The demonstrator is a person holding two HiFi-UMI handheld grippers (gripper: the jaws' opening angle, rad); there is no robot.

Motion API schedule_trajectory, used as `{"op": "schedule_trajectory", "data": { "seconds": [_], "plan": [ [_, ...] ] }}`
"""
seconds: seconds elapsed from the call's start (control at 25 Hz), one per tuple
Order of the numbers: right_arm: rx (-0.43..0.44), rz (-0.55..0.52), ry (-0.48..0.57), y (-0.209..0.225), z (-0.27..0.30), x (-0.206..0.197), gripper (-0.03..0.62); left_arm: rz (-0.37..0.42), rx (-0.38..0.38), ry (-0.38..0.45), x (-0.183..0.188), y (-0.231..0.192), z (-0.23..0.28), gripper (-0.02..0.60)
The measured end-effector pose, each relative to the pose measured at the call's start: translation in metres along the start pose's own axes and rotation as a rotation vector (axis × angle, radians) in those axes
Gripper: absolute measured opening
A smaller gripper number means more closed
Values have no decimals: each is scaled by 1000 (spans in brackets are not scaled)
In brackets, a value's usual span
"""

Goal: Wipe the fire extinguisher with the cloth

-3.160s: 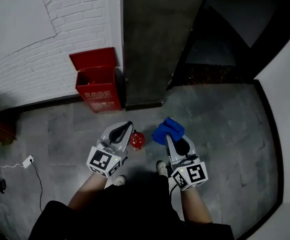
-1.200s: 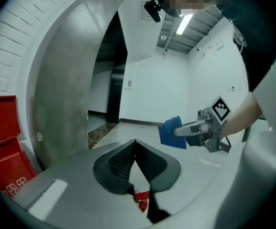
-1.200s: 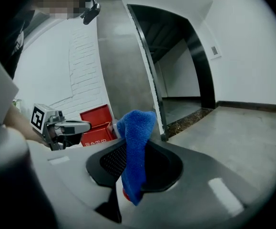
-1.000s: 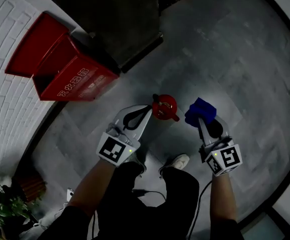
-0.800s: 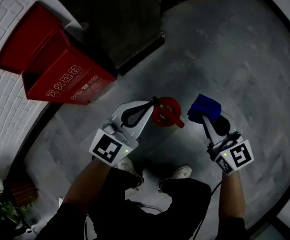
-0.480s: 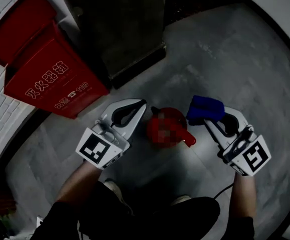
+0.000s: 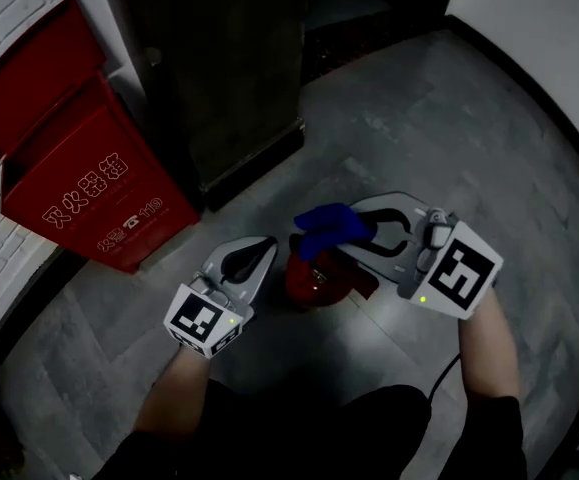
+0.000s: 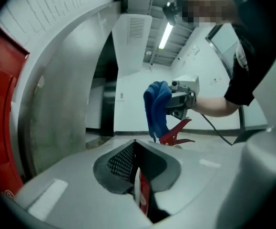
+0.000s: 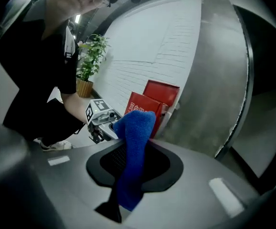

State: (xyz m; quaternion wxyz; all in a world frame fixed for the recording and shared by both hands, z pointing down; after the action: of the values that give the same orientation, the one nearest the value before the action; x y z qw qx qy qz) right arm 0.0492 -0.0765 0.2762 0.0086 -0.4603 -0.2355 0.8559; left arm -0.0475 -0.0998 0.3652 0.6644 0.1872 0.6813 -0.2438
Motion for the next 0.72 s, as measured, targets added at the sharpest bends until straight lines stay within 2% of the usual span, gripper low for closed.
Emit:
{"op": "schedule_trajectory", "data": {
  "seconds": [0.08, 0.16, 0.28, 0.52, 0.72],
  "plan": [
    [63, -12, -46, -7, 16, -4, 72, 15, 21, 15, -4, -6, 1, 1],
    [143, -45, -101, -21, 31, -9, 72, -10, 33, 24, -10, -13, 3, 2],
    [224, -120, -175, -40, 47, -19, 72, 8, 11, -1, -20, -12, 8, 0],
    [282, -184, -286, -57, 43, -29, 72, 77, -28, 7, -17, -3, 19, 1],
    [315, -182, -297, -66, 23, -23, 72, 88, -39, 18, -9, 3, 18, 2]
  ]
}}
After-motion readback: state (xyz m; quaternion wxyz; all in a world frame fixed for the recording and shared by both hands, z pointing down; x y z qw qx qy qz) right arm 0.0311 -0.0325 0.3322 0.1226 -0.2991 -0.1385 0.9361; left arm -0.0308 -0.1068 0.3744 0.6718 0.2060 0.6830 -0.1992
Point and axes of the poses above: the fingertips, and each gripper's own axes: z forward along the fingers, y to its right, x out of its top, the point moved 2 cm from there along -z, backward along the fingers, and after that the axes turned 5 degrees about -z, right-handed, at the moved point
